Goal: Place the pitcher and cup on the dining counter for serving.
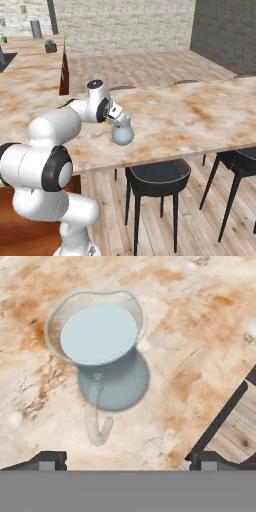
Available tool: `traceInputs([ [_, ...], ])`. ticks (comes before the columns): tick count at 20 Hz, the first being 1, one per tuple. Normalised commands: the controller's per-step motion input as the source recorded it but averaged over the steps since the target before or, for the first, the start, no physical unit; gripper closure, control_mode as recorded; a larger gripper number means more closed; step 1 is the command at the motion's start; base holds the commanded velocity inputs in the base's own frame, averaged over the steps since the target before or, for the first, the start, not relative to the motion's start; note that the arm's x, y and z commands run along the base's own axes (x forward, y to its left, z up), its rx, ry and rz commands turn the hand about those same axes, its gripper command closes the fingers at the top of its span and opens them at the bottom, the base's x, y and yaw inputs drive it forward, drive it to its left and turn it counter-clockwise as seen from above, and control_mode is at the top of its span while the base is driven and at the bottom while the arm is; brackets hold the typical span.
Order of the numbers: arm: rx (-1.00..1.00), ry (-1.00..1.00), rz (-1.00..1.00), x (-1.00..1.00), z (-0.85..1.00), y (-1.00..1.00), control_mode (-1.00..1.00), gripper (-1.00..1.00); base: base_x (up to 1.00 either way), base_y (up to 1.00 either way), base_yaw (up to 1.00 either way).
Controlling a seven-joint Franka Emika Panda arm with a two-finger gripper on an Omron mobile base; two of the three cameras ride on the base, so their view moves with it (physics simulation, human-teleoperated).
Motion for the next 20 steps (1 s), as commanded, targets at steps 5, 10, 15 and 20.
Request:
traceInputs([
  [5, 0.0, 0.0, 0.0, -1.0, 0.57, 0.16, -1.0, -1.0, 0.0, 0.0, 0.0],
  [10, 0.0, -0.03, 0.0, -1.0, 0.56, 0.37, -1.0, -1.0, 0.0, 0.0, 0.0],
  [15, -0.02, -0.12, 0.01, -0.99, 0.48, 0.62, -1.0, -1.0, 0.0, 0.0, 0.0],
  [20, -0.04, -0.18, 0.07, -0.79, 0.13, 0.52, 1.0, -1.0, -0.2, 0.16, 0.03],
])
